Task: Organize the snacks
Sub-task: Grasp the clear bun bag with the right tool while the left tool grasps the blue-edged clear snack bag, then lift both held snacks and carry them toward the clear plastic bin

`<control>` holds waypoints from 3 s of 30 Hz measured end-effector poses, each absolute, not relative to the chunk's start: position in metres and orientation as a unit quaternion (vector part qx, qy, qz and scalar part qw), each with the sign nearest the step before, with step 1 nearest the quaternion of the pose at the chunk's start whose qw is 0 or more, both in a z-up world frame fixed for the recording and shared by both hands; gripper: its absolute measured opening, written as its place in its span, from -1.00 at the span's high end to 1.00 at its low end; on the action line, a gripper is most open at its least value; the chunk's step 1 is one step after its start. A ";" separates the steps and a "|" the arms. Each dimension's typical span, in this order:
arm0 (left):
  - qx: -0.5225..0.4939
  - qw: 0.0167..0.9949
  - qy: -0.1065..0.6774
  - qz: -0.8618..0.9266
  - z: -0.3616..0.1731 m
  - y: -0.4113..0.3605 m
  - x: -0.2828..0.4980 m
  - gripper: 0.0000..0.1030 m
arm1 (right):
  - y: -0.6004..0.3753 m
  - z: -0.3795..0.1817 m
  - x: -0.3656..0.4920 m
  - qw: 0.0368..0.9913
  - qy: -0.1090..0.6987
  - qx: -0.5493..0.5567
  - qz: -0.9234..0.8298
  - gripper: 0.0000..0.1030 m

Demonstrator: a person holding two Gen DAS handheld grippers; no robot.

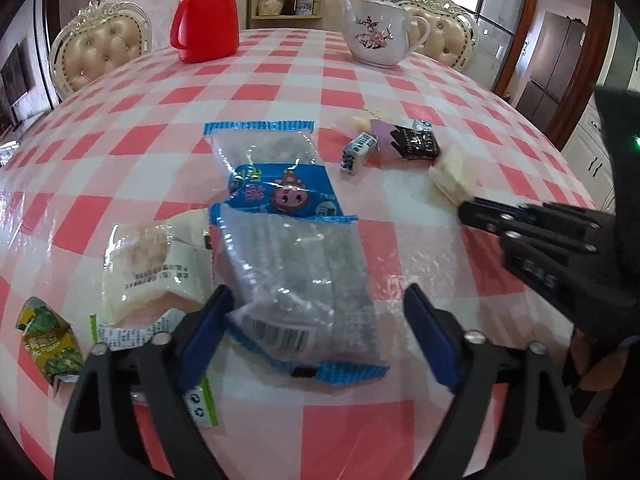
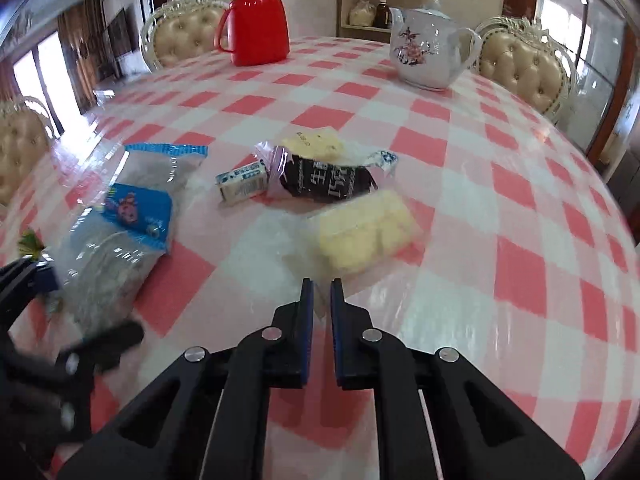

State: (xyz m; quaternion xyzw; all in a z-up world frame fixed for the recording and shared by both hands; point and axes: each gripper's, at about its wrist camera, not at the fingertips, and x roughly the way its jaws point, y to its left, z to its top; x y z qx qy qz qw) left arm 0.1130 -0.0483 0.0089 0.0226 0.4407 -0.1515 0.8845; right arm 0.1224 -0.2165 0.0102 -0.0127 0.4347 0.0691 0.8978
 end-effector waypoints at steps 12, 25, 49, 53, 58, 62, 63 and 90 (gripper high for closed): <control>0.014 0.884 0.443 -0.145 0.010 -0.046 0.117 -0.77 | -0.252 0.015 0.118 0.886 0.453 0.097 0.033 -0.69; 0.014 0.884 0.443 -0.149 0.009 -0.045 0.117 -0.82 | -0.215 0.008 0.156 0.893 0.448 -0.026 0.040 0.28; 0.049 0.881 0.465 -0.072 0.003 -0.066 0.138 -0.96 | -0.280 0.021 0.137 0.896 0.429 0.101 0.043 -0.75; 0.057 0.884 0.456 -0.091 0.003 -0.067 0.135 -0.61 | -0.247 0.005 0.167 0.886 0.460 0.052 0.031 -0.80; 0.068 0.886 0.437 -0.141 0.008 -0.070 0.123 -0.06 | -0.221 0.003 0.177 0.890 0.454 -0.010 0.029 -0.28; 0.022 0.881 0.442 -0.170 0.014 -0.055 0.119 -0.01 | -0.231 0.007 0.167 0.897 0.441 -0.018 0.039 0.25; 0.019 0.883 0.436 -0.171 0.018 -0.052 0.116 -0.01 | -0.235 0.008 0.163 0.897 0.440 -0.007 0.044 0.25; -0.072 0.928 0.348 -0.114 0.047 -0.003 0.030 -0.02 | -0.201 0.034 0.010 0.912 0.376 0.076 0.146 0.25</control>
